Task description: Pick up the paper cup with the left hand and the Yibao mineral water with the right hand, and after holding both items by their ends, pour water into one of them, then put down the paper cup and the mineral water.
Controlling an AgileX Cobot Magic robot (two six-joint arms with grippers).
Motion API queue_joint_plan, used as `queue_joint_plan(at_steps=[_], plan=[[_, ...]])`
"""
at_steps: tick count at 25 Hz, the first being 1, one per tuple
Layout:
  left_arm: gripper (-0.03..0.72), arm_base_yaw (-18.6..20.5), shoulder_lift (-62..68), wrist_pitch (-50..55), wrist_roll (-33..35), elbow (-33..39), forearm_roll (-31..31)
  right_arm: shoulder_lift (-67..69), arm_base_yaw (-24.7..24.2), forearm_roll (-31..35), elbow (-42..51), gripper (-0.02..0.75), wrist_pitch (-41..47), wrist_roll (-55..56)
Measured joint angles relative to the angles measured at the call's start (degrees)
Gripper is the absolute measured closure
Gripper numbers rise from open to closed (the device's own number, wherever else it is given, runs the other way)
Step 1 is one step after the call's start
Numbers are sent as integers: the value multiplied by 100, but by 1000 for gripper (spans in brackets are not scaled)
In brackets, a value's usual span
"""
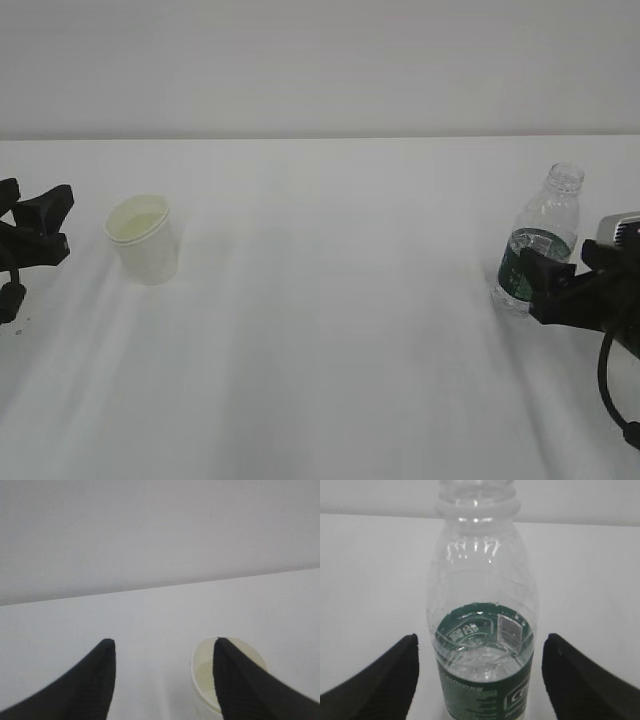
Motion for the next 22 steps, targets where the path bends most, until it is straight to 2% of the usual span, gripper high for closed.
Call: queue_joint_plan(at_steps=[14, 22], plan=[[258, 0, -38, 0, 0, 0, 0, -530, 0, -21, 274, 159, 0, 0], [258, 0, -467, 0, 234, 0, -80, -780, 0, -21, 345, 159, 0, 52]])
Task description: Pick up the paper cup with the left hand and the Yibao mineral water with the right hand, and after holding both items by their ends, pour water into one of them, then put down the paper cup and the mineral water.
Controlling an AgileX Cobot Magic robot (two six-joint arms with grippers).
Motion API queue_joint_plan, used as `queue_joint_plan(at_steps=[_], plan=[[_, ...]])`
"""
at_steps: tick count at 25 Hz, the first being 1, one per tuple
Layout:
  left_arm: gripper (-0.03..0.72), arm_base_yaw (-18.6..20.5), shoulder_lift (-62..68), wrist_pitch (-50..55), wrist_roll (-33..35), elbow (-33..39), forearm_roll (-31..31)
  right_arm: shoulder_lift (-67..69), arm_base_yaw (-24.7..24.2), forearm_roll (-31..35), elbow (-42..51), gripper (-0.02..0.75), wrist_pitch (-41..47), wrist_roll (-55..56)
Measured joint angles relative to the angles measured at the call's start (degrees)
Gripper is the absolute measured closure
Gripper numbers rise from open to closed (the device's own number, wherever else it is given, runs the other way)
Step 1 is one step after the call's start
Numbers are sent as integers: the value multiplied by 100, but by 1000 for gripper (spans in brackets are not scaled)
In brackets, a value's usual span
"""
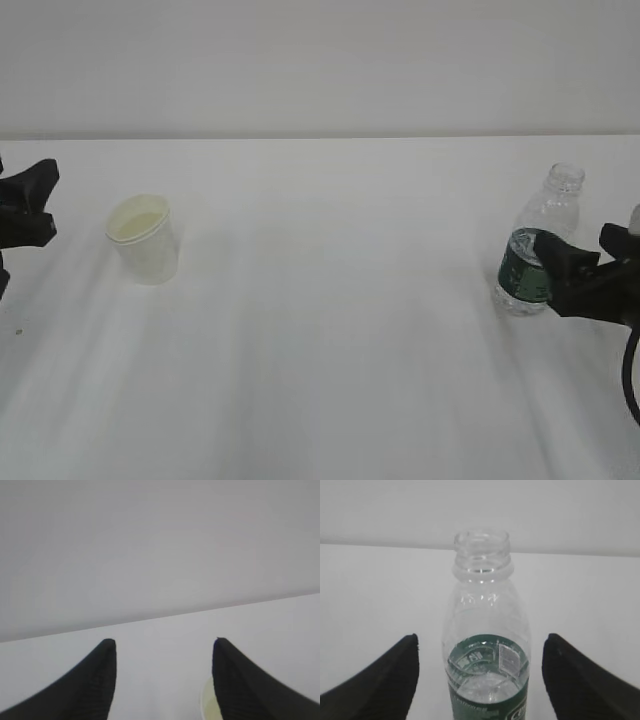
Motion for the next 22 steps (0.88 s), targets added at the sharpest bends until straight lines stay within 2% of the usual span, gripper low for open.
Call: queue_joint_plan(at_steps=[5, 22], plan=[[258, 0, -210, 91, 7, 11, -86, -325, 0, 0, 0, 159, 69, 3], [259, 0, -1516, 1503, 210, 33, -270, -1629, 0, 0, 20, 160, 1122, 13]])
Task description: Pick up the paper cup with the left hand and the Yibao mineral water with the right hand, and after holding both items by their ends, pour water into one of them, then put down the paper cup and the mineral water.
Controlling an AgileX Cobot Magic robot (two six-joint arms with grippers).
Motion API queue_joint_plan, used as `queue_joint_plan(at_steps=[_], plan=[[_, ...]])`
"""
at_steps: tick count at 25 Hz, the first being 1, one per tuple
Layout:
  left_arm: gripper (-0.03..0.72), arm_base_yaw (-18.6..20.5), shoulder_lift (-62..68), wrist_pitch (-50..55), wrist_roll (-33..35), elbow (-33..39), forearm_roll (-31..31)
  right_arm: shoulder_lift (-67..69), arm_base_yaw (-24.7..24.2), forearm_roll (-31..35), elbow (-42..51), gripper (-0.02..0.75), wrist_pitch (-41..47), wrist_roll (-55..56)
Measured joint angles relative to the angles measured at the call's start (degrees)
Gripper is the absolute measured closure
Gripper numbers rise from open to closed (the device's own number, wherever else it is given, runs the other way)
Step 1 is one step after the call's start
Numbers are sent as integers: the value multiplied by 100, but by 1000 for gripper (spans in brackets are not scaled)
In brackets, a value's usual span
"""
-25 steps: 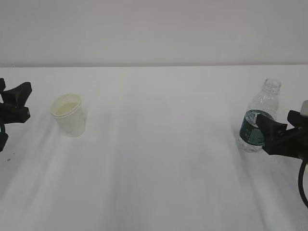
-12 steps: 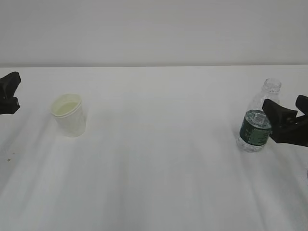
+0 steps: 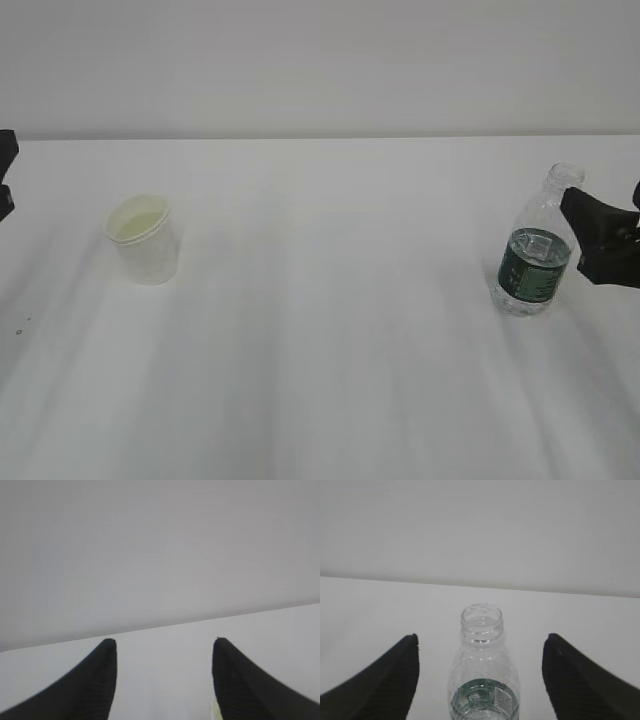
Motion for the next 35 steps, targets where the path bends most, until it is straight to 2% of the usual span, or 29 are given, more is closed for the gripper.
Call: queue_joint_plan(at_steps=[8, 14, 22, 35], plan=[[261, 0, -489, 530, 0, 10, 0, -519, 0, -7, -12, 160, 497, 0], [261, 0, -867, 1087, 0, -47, 0, -1019, 0, -37, -296, 160, 1368, 0], [269, 0, -1090, 1293, 0, -85, 0, -1283, 0, -63, -546, 160, 2215, 0], [274, 0, -1353, 2538, 2, -574, 0, -1964, 0, -89, -834, 160, 3290, -65]])
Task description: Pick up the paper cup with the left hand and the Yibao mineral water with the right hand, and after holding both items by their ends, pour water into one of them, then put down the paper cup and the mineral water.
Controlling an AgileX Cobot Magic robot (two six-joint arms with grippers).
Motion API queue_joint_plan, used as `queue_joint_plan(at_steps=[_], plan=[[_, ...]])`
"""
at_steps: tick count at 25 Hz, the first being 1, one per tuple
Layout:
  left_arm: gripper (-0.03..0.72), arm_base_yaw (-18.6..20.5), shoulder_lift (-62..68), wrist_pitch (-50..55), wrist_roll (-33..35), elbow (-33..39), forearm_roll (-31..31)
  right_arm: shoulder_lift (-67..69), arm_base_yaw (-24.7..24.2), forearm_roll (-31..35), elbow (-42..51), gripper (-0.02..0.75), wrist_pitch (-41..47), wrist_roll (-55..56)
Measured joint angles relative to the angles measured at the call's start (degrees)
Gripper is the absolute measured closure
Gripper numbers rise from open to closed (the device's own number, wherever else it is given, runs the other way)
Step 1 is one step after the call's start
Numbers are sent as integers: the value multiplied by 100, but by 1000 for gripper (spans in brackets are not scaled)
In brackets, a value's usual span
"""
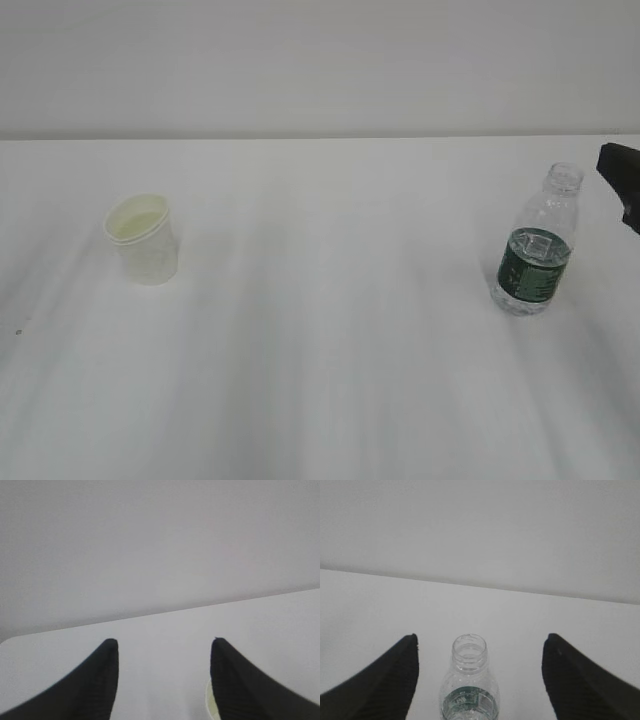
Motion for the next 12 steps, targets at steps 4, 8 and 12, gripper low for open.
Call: queue_joint_plan(at_steps=[4, 8, 12], plan=[[274, 0, -253, 339, 0, -37, 0, -196, 0, 0, -167, 160, 519, 0], [279, 0, -578, 749, 0, -74, 0, -471, 0, 0, -277, 160, 925, 0], [283, 0, -895, 1114, 0, -82, 0, -787, 0, 0, -300, 160, 1255, 0]])
